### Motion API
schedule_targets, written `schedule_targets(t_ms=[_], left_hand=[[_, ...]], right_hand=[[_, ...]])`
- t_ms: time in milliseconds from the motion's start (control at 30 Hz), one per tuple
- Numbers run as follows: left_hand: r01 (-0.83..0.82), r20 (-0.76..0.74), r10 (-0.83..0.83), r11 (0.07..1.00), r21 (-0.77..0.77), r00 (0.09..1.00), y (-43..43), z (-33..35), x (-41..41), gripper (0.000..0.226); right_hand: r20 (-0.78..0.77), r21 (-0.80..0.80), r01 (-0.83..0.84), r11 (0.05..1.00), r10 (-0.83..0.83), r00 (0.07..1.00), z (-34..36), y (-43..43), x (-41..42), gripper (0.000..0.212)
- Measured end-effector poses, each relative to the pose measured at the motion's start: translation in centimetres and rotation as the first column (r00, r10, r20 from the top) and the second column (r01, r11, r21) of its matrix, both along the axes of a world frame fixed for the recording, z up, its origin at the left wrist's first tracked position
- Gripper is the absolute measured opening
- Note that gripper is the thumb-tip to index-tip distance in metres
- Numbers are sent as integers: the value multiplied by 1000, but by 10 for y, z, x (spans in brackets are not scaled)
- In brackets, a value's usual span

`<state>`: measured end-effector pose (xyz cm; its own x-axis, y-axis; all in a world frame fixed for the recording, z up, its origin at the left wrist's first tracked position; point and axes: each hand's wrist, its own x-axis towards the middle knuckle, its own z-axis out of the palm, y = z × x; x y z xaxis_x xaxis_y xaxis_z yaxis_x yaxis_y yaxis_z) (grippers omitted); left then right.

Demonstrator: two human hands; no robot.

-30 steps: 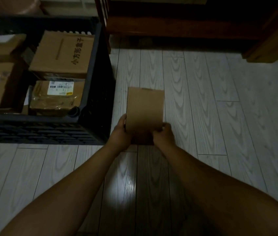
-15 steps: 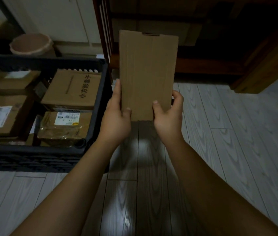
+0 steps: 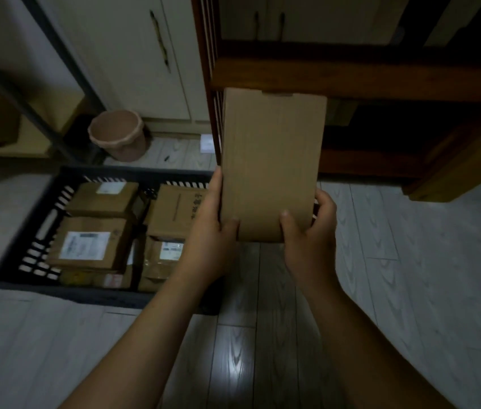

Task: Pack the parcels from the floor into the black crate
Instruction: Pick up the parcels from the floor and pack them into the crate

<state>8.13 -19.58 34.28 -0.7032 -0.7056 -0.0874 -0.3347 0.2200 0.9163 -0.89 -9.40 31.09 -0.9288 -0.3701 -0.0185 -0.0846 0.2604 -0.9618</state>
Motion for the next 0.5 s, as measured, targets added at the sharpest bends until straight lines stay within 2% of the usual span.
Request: schedule_targets(t_ms=[267,367,500], left_hand=[[-18,84,11,996,86,996,-1,212,80,78],[-87,91,71,978,188,993,-6,282,109,81],[-71,83,53,972,225,995,-11,360,138,81]], right_hand=[[150,92,-248,964,232,961,219,19,55,56],[162,137,-325,936,302,939,295,15,79,58],[151,140,-379,915,358,921,370,13,103,62]])
